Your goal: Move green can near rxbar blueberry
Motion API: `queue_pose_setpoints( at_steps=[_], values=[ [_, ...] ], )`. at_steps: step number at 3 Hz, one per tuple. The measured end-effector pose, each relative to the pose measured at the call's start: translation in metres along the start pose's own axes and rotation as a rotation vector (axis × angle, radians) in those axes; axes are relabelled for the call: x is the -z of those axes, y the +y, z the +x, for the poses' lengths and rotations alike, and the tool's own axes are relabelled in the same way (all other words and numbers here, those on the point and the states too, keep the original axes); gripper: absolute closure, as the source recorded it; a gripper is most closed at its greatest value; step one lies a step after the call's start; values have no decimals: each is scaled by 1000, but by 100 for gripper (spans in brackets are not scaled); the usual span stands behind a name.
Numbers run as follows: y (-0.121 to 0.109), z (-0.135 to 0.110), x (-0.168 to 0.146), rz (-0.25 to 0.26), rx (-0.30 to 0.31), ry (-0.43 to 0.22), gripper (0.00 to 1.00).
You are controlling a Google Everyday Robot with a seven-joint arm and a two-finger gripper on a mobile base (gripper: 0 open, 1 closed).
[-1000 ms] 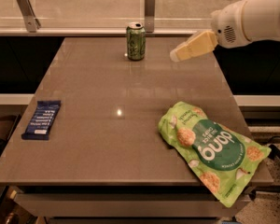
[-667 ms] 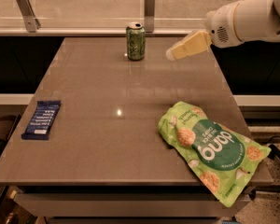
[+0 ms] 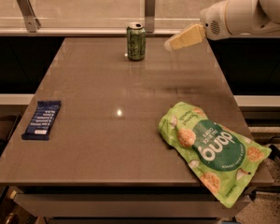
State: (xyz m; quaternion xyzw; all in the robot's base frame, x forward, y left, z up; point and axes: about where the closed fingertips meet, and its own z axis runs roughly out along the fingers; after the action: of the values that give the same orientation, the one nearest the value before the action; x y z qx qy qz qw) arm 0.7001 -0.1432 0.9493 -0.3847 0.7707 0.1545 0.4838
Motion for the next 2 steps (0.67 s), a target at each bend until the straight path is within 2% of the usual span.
queue_pose_setpoints(
  at_steps=[1,2],
  values=[
    [-31,39,-61,-50,-47,130,0],
    [-20,78,-156,-150,-179,333,0]
  ],
)
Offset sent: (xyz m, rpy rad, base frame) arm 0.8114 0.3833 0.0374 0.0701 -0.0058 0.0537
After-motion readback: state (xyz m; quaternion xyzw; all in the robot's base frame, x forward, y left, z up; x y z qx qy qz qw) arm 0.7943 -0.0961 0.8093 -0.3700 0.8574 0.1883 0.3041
